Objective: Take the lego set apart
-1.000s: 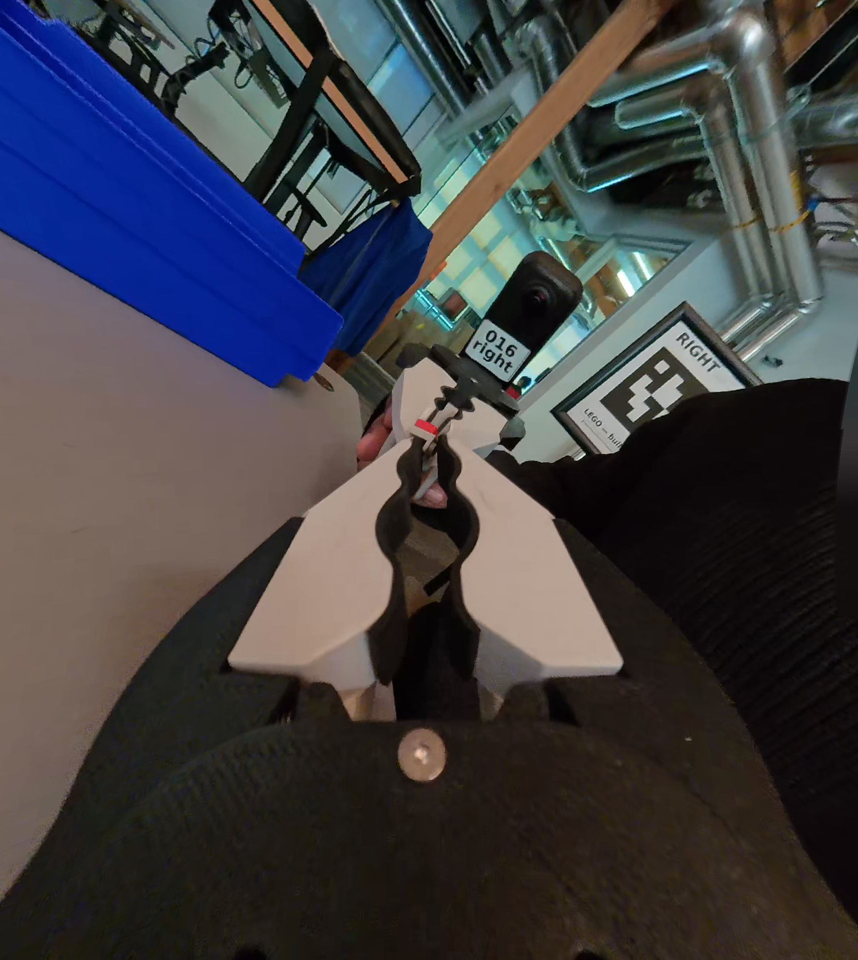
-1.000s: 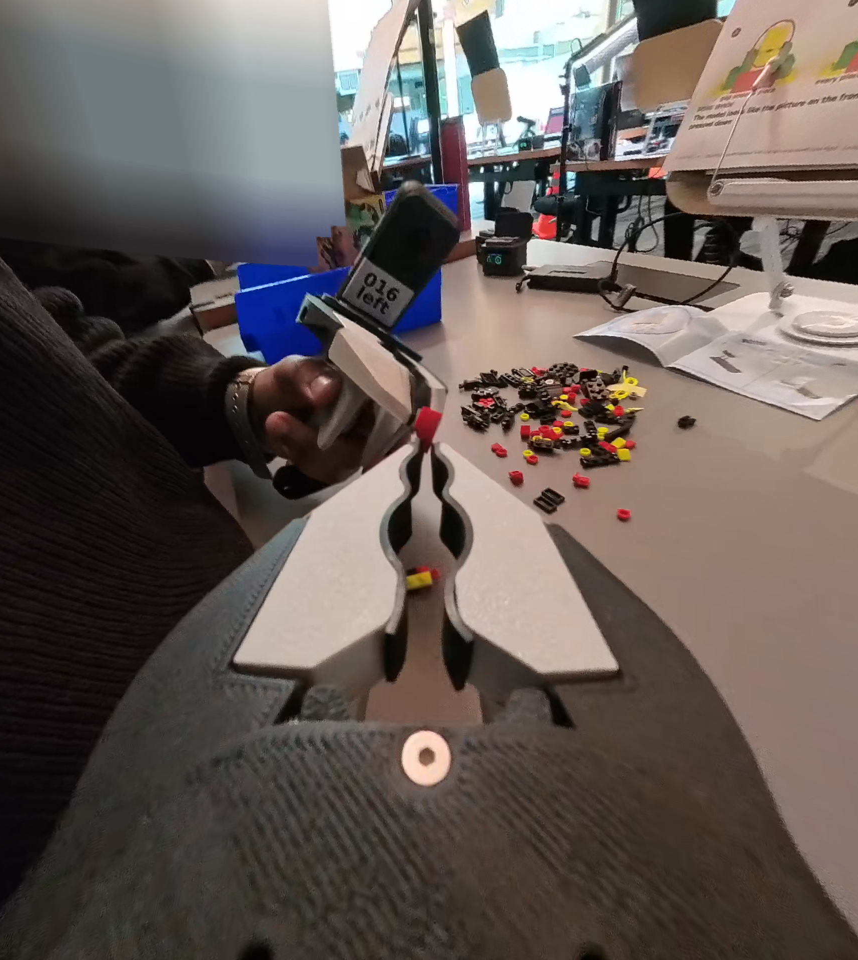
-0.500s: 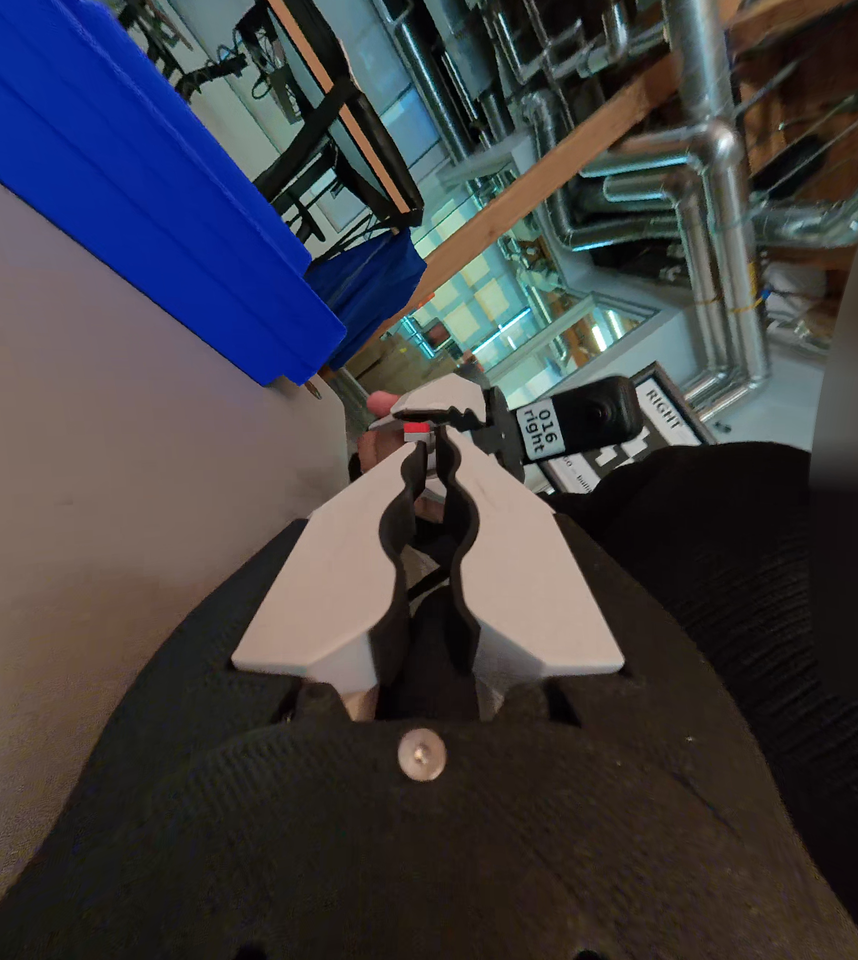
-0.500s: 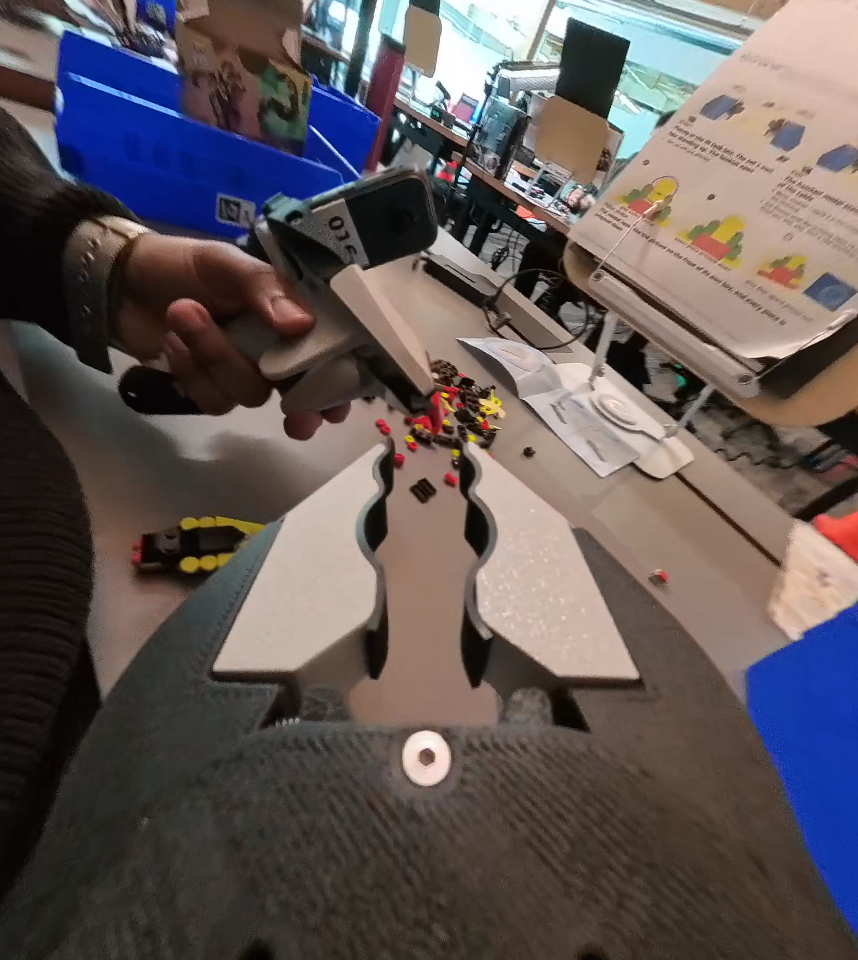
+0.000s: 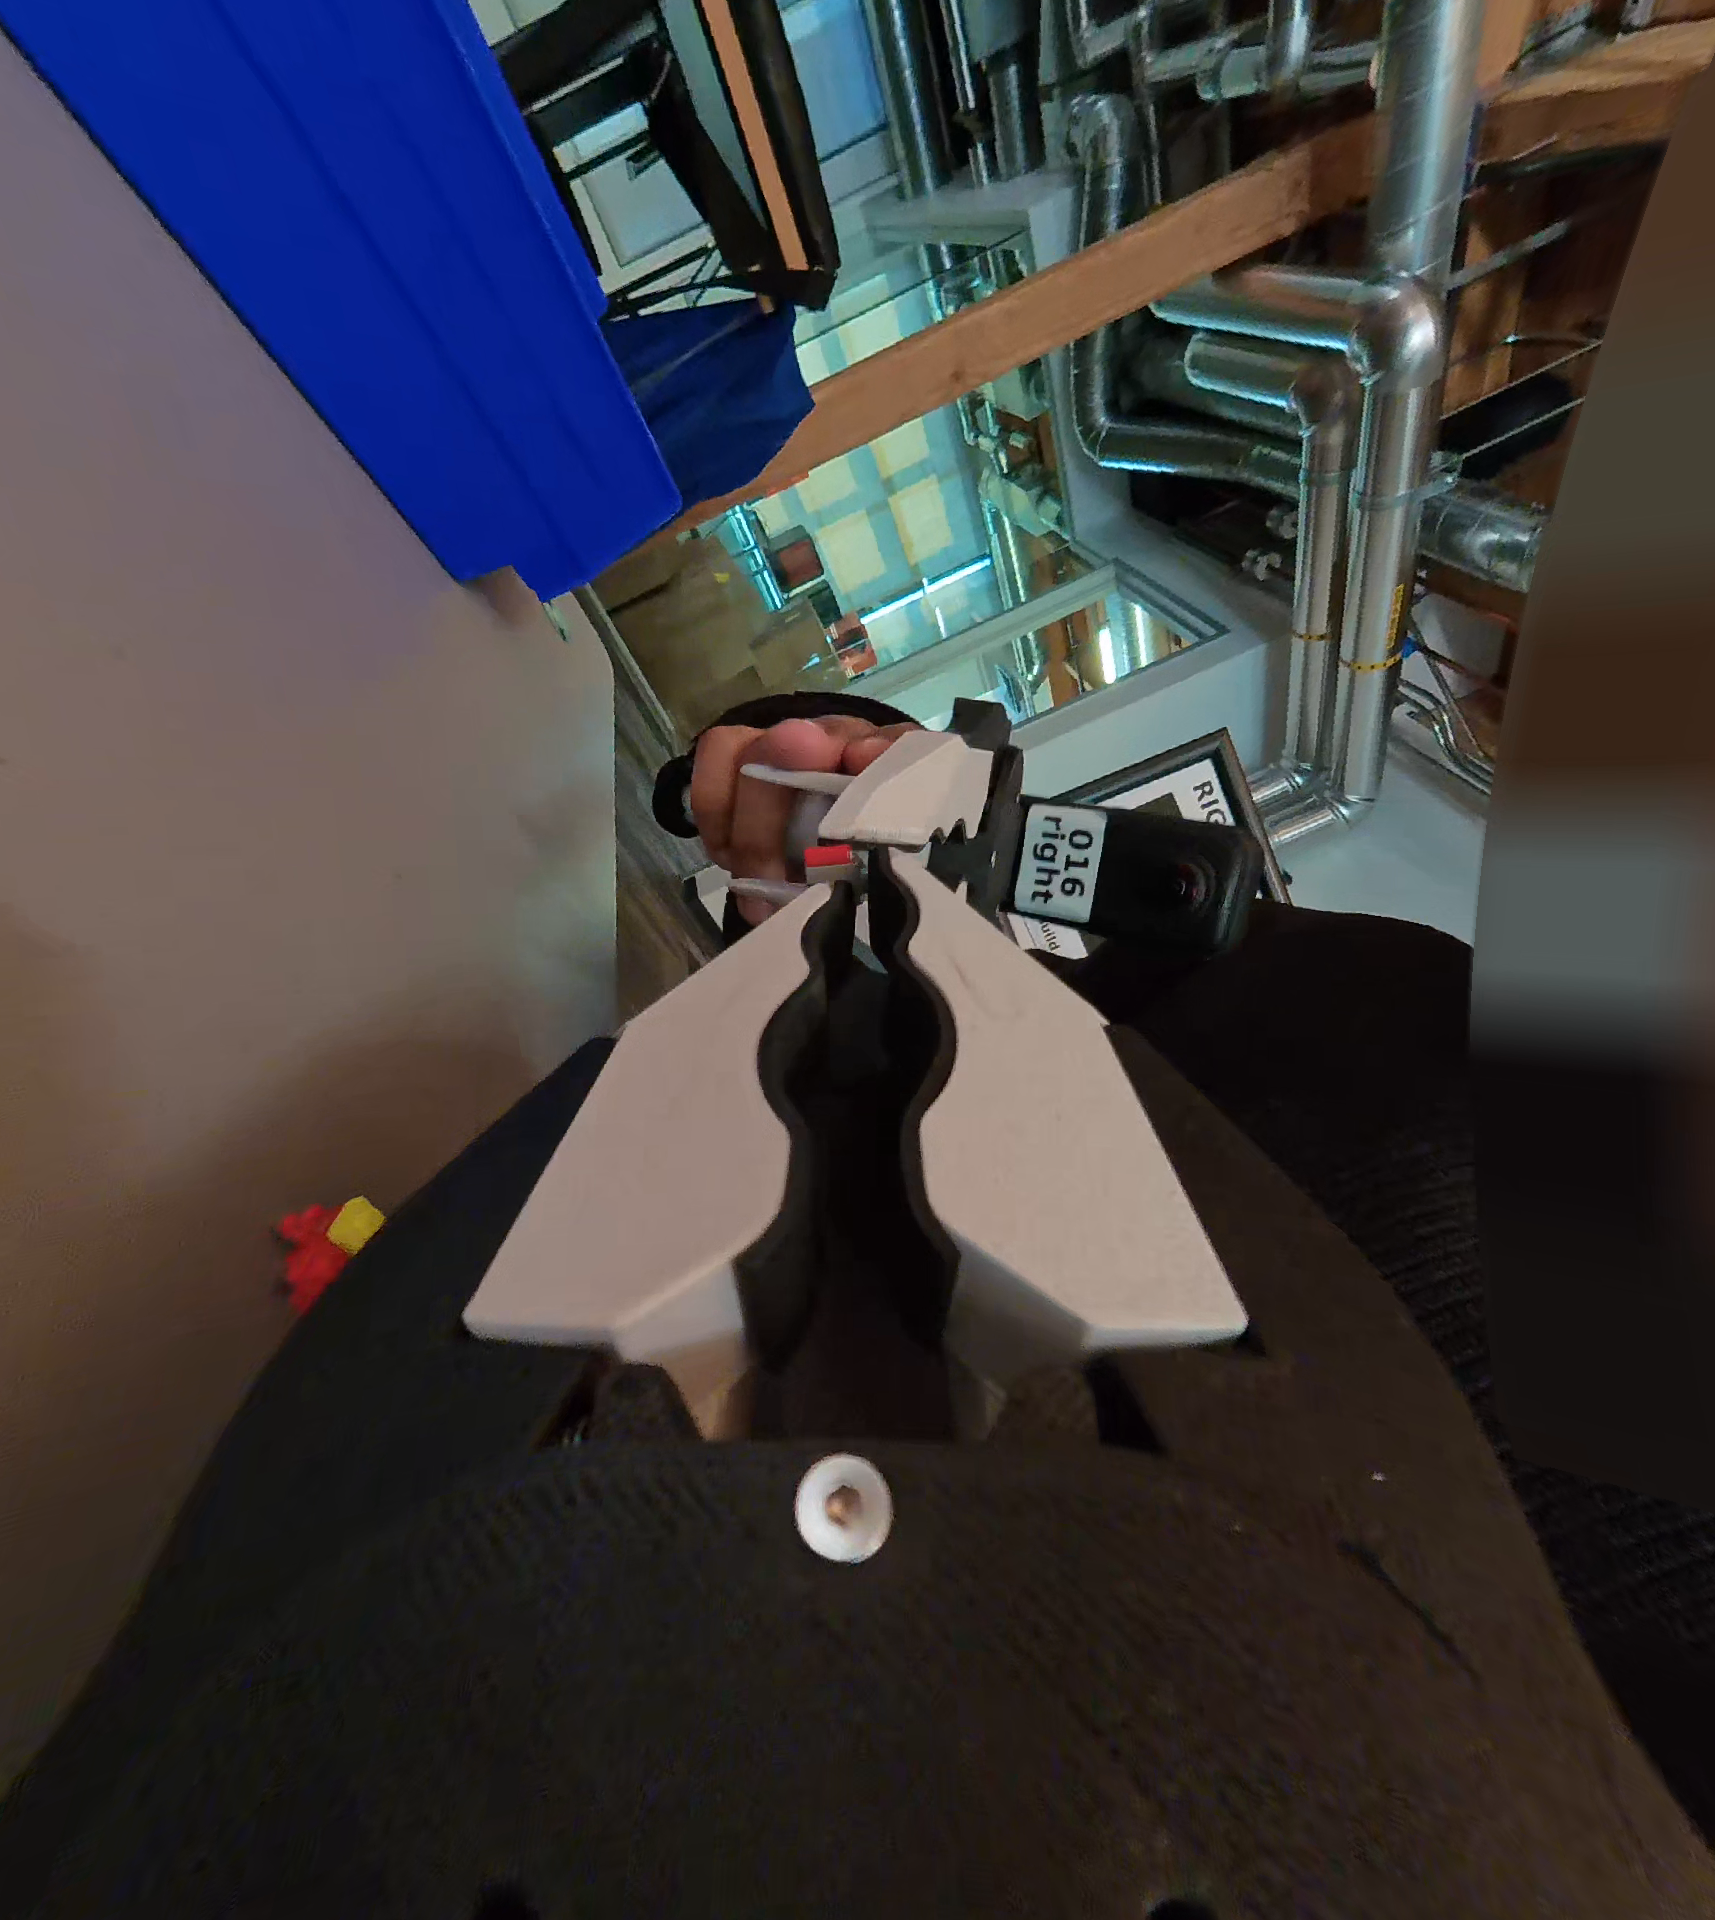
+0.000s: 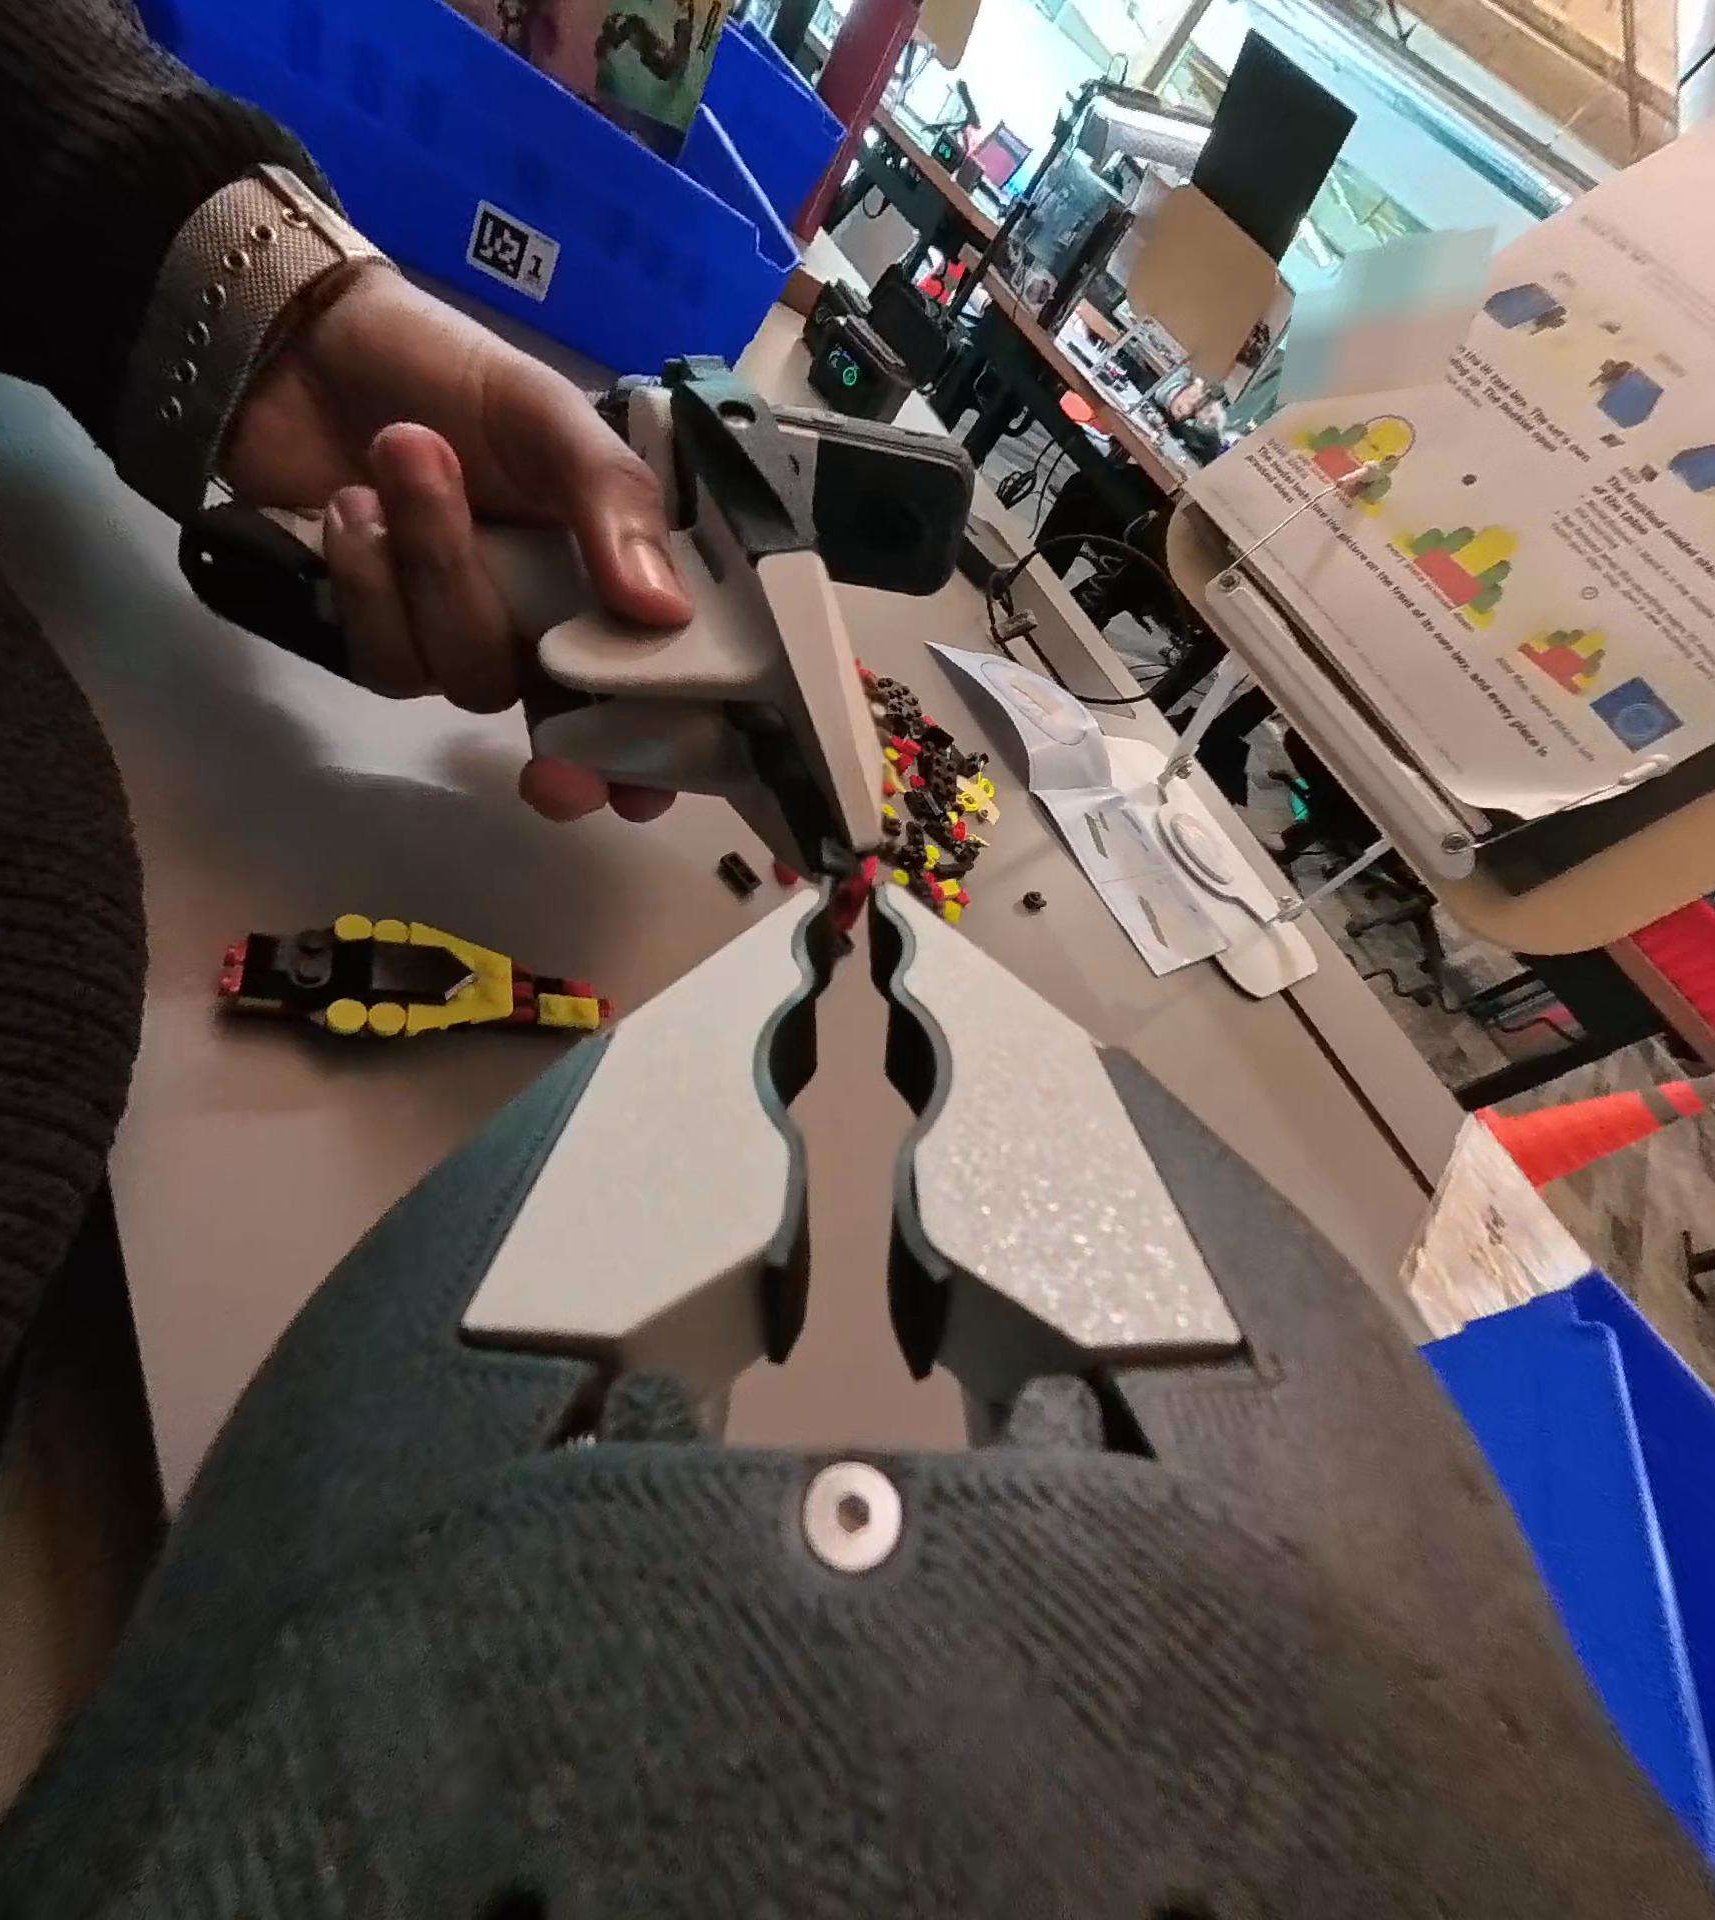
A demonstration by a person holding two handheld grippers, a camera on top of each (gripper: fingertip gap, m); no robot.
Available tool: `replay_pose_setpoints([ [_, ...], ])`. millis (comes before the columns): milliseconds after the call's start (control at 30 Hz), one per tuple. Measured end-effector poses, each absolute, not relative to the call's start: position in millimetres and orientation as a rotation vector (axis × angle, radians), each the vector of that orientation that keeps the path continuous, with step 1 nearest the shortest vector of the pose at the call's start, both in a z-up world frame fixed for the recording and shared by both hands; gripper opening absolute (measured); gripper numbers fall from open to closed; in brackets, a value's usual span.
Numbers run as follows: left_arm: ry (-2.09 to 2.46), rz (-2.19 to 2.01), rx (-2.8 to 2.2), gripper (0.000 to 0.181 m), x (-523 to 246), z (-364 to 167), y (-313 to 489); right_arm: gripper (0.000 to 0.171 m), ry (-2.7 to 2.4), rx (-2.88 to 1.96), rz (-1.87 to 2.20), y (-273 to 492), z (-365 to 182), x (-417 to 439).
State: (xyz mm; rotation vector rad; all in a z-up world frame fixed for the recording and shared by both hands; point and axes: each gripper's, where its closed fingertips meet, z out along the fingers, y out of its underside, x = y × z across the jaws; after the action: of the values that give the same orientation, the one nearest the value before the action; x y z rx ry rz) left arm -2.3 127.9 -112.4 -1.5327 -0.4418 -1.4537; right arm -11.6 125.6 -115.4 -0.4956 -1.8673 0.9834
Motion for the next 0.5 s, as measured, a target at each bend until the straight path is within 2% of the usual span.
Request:
replay_pose_setpoints([
  [33, -0.436, -1.453, -1.539, 0.001, -2, -113, 128, 0.003, -1.882, -0.518, 1.007, 125, -116, -11],
  [500, -0.329, -1.398, -1.551, 0.002, 6, -100, 125, 0.003, -1.941, -0.842, 1.408, 125, -104, -5],
])
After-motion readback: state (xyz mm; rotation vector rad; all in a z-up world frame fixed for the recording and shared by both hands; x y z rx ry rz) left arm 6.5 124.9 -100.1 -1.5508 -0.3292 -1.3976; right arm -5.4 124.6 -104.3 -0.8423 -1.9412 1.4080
